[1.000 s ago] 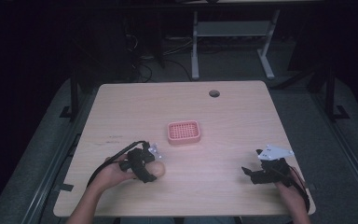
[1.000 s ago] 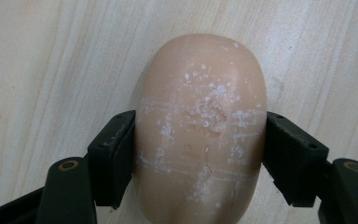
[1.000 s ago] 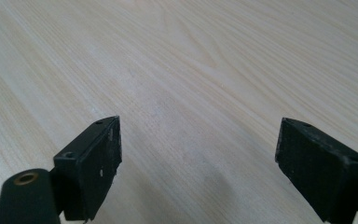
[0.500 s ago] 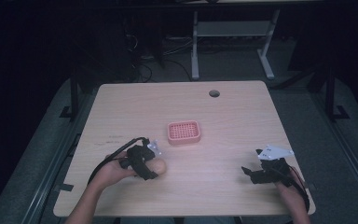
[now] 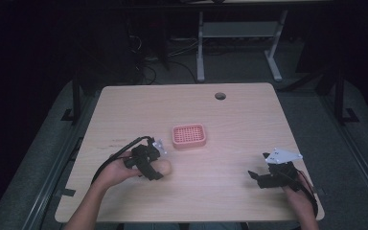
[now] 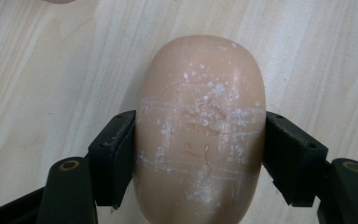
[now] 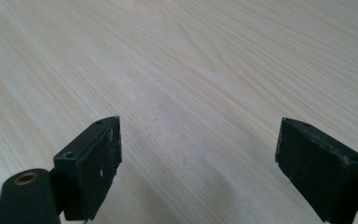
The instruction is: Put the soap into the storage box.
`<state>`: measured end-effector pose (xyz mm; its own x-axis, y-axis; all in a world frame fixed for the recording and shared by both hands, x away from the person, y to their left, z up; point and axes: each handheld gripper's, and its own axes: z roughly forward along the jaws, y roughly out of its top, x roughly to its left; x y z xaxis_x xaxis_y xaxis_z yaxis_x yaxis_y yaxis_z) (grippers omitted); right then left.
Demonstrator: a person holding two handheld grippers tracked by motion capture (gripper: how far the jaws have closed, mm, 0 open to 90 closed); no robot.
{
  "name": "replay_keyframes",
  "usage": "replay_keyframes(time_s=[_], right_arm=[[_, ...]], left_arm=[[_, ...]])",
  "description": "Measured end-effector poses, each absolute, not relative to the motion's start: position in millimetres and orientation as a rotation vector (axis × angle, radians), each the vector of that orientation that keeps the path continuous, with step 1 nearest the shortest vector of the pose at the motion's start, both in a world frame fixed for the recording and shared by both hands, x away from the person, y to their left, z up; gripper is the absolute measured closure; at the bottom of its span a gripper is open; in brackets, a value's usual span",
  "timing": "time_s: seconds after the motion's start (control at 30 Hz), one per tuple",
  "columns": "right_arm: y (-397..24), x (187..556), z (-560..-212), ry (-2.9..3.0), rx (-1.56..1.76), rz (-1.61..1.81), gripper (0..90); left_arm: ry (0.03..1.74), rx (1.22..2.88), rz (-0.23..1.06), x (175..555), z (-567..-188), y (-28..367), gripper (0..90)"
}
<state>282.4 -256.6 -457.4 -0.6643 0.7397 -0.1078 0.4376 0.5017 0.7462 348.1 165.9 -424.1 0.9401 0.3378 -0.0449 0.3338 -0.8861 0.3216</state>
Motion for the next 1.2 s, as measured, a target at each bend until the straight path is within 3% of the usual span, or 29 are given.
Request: replay_keyframes(time_s=[1.2], right_arm=[[-260.4,283.6,-457.7,2.322,0.98,1.003,13.8]], left_arm=[[0.462,2.771,0.03,377.5,-406.7,144.4,31.3]])
